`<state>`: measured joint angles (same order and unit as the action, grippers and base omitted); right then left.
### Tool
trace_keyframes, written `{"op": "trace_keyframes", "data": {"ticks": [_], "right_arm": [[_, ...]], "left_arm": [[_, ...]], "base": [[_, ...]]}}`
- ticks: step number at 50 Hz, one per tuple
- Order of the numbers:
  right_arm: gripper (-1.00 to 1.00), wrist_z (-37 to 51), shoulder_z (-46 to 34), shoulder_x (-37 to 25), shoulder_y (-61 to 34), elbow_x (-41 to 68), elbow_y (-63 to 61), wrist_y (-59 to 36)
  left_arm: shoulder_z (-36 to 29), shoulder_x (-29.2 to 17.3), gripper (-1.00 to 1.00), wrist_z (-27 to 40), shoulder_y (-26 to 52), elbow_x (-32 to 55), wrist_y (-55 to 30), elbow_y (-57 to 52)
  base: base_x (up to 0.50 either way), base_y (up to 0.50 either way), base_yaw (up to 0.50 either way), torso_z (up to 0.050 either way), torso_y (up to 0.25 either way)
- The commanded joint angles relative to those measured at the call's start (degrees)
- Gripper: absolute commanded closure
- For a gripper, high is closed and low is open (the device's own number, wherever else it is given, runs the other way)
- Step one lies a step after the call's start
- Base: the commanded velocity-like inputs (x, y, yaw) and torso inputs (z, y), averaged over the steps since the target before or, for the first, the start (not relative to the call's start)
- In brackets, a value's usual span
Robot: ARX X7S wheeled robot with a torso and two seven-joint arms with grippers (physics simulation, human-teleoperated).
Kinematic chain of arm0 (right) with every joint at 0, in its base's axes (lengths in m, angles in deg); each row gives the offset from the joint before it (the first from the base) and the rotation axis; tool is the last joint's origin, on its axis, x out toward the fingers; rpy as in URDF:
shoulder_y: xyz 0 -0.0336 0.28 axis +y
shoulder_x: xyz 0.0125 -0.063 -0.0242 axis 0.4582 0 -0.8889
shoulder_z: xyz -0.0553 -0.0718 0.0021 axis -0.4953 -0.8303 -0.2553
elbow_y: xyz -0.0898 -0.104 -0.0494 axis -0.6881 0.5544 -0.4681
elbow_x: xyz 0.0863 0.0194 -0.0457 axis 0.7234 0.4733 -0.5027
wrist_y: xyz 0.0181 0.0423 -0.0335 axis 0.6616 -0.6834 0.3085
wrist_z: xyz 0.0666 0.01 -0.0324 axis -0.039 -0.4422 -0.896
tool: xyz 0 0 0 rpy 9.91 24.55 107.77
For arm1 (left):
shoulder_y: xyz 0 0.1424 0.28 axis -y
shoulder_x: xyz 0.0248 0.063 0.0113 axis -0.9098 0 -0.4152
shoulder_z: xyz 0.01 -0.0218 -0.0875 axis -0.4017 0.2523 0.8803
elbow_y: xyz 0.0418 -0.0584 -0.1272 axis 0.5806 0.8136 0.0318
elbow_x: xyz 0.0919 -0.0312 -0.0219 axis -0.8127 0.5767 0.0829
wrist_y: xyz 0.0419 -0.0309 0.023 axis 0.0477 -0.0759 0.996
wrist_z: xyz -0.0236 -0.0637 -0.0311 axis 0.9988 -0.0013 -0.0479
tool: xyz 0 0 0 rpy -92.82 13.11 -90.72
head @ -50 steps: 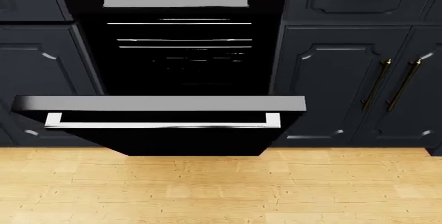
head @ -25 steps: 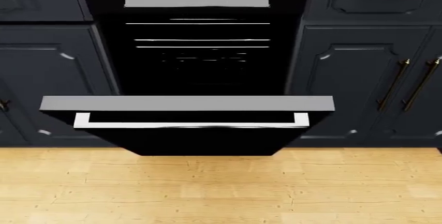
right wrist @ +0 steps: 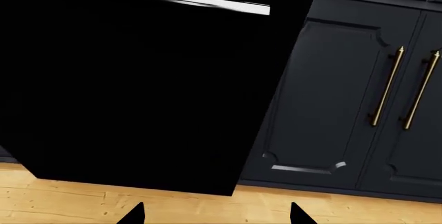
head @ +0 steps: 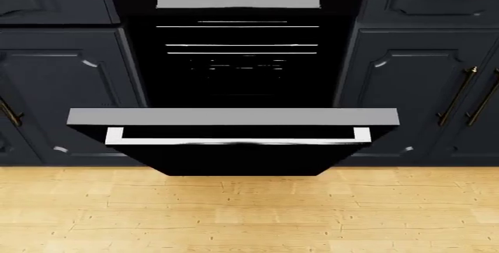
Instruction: Close the dishwasher door
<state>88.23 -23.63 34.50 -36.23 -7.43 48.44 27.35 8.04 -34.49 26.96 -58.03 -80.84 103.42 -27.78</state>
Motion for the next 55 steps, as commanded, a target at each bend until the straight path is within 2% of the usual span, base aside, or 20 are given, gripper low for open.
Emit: {"op": "trace_keyframes", "data": {"ticks": [1, 55], "right_arm": [[-1.00, 0.0, -0.2, -0.2, -0.1, 0.4, -0.1, -0.3], [-1.00, 0.5, -1.0, -0.8, 0.1, 0.9, -0.9, -0.7]], "left_arm": [[-0.1, -0.1, -1.00, 0.1, 0.1, 0.1, 0.2, 0.2], [-0.6, -0.7, -1.00, 0.9, -0.2, -0.2, 0.1, -0.5]], "base": [[0.00, 0.00, 0.00, 0.000, 0.000], [0.21, 0.00, 0.00, 0.000, 0.000]]}}
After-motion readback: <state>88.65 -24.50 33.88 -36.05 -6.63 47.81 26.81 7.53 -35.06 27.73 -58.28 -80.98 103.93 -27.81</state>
